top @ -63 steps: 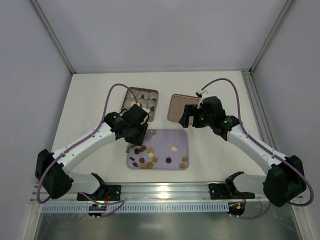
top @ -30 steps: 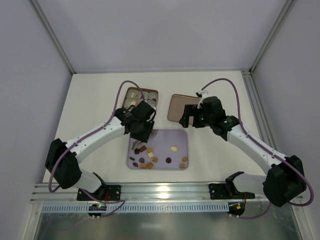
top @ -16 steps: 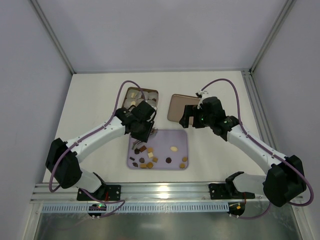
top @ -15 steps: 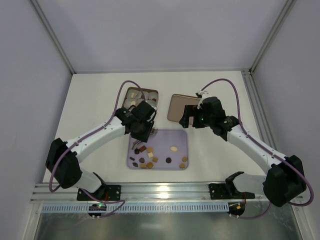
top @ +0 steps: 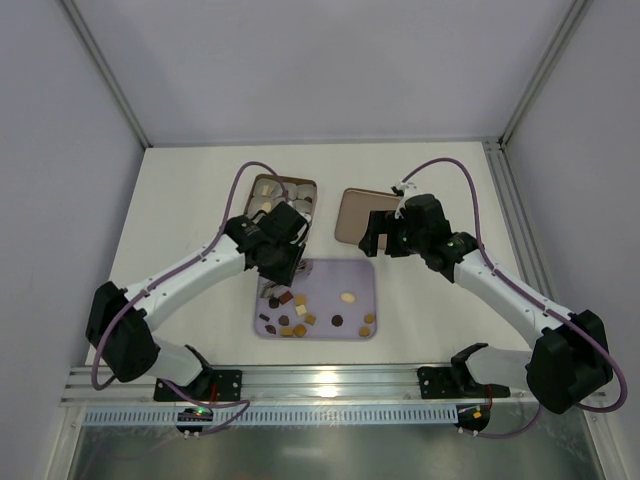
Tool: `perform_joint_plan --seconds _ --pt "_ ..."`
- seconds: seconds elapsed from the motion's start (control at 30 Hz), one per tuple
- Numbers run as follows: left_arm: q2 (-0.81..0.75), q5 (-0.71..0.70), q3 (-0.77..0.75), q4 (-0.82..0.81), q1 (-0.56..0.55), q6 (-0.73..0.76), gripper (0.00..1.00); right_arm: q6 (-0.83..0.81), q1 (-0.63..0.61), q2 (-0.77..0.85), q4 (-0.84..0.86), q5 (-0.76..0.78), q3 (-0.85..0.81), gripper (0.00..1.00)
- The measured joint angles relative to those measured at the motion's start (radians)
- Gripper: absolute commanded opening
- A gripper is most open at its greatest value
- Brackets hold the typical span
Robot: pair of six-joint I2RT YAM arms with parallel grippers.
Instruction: Pack the chocolate
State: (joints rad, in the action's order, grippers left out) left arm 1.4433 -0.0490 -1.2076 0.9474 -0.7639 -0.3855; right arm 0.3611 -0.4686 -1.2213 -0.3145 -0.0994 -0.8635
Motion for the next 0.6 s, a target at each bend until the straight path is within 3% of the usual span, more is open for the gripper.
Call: perform_joint_plan --seconds 0.6 --pt "-0.106 0.023 0.013 0.046 0.0 -0.006 0.35 0.001 0.0 0.0 0.0 0.0 0.005 1.0"
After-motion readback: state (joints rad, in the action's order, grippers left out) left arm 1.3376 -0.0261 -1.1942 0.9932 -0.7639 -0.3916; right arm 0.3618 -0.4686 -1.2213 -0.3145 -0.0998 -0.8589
